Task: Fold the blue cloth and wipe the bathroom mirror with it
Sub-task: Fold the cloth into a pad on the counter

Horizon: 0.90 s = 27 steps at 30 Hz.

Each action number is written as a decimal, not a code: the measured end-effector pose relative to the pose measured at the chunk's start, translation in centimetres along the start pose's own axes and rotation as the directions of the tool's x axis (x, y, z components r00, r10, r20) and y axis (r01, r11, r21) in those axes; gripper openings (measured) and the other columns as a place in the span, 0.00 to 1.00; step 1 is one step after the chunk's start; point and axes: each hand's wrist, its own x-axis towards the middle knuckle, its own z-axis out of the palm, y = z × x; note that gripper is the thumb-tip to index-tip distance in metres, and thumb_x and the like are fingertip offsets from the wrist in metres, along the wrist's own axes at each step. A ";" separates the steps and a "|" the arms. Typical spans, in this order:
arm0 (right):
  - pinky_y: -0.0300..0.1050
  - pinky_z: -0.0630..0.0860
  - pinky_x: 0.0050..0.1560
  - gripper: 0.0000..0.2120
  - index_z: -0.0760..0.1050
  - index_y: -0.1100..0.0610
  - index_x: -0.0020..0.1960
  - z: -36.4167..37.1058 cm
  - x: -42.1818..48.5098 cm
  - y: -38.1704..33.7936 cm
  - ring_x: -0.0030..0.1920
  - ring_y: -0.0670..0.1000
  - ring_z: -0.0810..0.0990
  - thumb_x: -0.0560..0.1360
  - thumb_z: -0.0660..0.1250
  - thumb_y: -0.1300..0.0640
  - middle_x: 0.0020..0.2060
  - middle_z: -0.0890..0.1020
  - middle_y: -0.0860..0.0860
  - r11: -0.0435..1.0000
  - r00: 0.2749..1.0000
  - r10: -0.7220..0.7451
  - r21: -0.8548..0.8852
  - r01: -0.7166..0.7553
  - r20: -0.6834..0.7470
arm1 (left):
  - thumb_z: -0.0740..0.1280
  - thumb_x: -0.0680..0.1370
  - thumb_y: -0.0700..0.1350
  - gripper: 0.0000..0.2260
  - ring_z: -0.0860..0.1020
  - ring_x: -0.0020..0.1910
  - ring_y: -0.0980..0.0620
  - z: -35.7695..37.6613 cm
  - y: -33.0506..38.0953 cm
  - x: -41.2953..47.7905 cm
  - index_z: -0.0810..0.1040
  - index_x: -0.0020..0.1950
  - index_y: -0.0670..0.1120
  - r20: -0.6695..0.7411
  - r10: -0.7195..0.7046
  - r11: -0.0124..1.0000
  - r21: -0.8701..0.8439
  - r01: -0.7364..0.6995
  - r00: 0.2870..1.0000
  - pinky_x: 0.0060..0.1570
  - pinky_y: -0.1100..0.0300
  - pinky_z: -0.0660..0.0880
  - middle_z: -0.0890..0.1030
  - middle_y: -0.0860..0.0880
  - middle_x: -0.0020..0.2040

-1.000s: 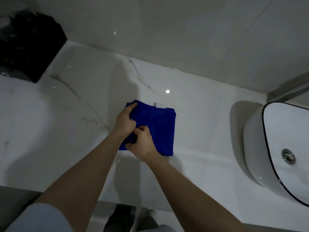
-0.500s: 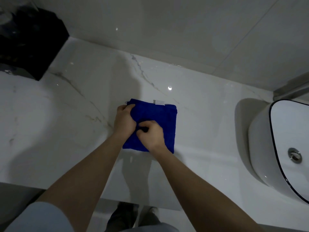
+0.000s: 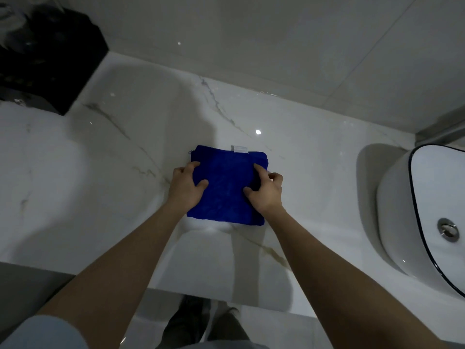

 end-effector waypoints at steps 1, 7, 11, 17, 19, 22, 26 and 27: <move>0.47 0.64 0.68 0.31 0.57 0.47 0.74 0.0 -0.1 0.1 0.65 0.58 0.65 0.75 0.65 0.58 0.69 0.55 0.56 0.999 0.999 0.013 0.037 -0.014 0.037 | 0.64 0.78 0.45 0.25 0.68 0.63 0.45 0.0 -0.1 0.0 0.60 0.73 0.49 0.010 -0.009 1.000 -0.010 0.009 1.000 0.57 0.62 0.65 0.63 0.40 0.68; 0.47 0.64 0.67 0.39 0.50 0.42 0.75 -0.9 0.0 0.0 0.65 0.58 0.64 0.74 0.66 0.64 0.69 0.56 0.56 0.996 0.973 0.044 0.068 -0.061 0.226 | 0.68 0.73 0.35 0.27 0.71 0.62 0.47 -0.5 0.3 0.4 0.67 0.70 0.47 0.105 -0.078 0.977 -0.189 0.097 0.991 0.55 0.62 0.70 0.68 0.44 0.68; 0.51 0.64 0.68 0.43 0.50 0.42 0.75 -1.2 0.4 -0.2 0.67 0.59 0.63 0.71 0.67 0.68 0.70 0.55 0.56 0.991 0.948 0.085 0.070 -0.111 0.307 | 0.69 0.72 0.32 0.28 0.71 0.64 0.47 -0.8 0.5 0.1 0.69 0.70 0.46 0.191 -0.130 0.925 -0.330 0.188 0.973 0.62 0.58 0.70 0.68 0.45 0.70; 0.50 0.71 0.61 0.43 0.52 0.49 0.76 -2.4 -0.3 -0.1 0.62 0.55 0.68 0.69 0.66 0.73 0.68 0.63 0.53 0.936 0.890 0.053 0.289 -0.202 0.453 | 0.68 0.72 0.29 0.28 0.72 0.62 0.45 -1.9 1.0 -0.6 0.67 0.71 0.44 0.331 -0.200 0.865 -0.382 0.325 0.922 0.61 0.56 0.71 0.69 0.44 0.68; 0.50 0.73 0.58 0.42 0.52 0.48 0.76 -2.7 -0.8 0.0 0.59 0.54 0.70 0.70 0.65 0.73 0.64 0.65 0.51 0.918 0.858 0.050 0.315 -0.241 0.511 | 0.65 0.73 0.28 0.27 0.73 0.60 0.45 -1.9 1.0 -1.2 0.68 0.70 0.45 0.357 -0.226 0.849 -0.385 0.363 0.907 0.60 0.55 0.71 0.70 0.43 0.67; 0.49 0.73 0.57 0.41 0.54 0.48 0.75 -2.8 -1.7 0.5 0.59 0.54 0.70 0.71 0.64 0.74 0.64 0.66 0.52 0.904 0.850 0.050 0.339 -0.262 0.524 | 0.62 0.75 0.30 0.25 0.73 0.54 0.47 -1.5 0.9 -2.5 0.69 0.70 0.48 0.365 -0.205 0.869 -0.359 0.340 0.908 0.55 0.57 0.72 0.70 0.45 0.66; 0.52 0.73 0.59 0.41 0.55 0.48 0.75 -3.0 -3.1 1.8 0.60 0.56 0.70 0.70 0.63 0.76 0.64 0.65 0.51 0.894 0.854 0.039 0.363 -0.262 0.518 | 0.64 0.76 0.34 0.24 0.73 0.52 0.51 -0.5 0.7 -4.6 0.67 0.71 0.49 0.344 -0.104 0.917 -0.329 0.224 0.933 0.52 0.60 0.71 0.71 0.47 0.65; 0.53 0.72 0.60 0.41 0.55 0.48 0.75 -3.1 -3.5 2.2 0.60 0.56 0.70 0.70 0.63 0.76 0.65 0.65 0.52 0.898 0.859 0.033 0.362 -0.249 0.510 | 0.65 0.76 0.34 0.25 0.73 0.53 0.51 -0.2 0.7 -5.2 0.67 0.71 0.50 0.340 -0.084 0.925 -0.322 0.200 0.937 0.53 0.59 0.72 0.70 0.47 0.65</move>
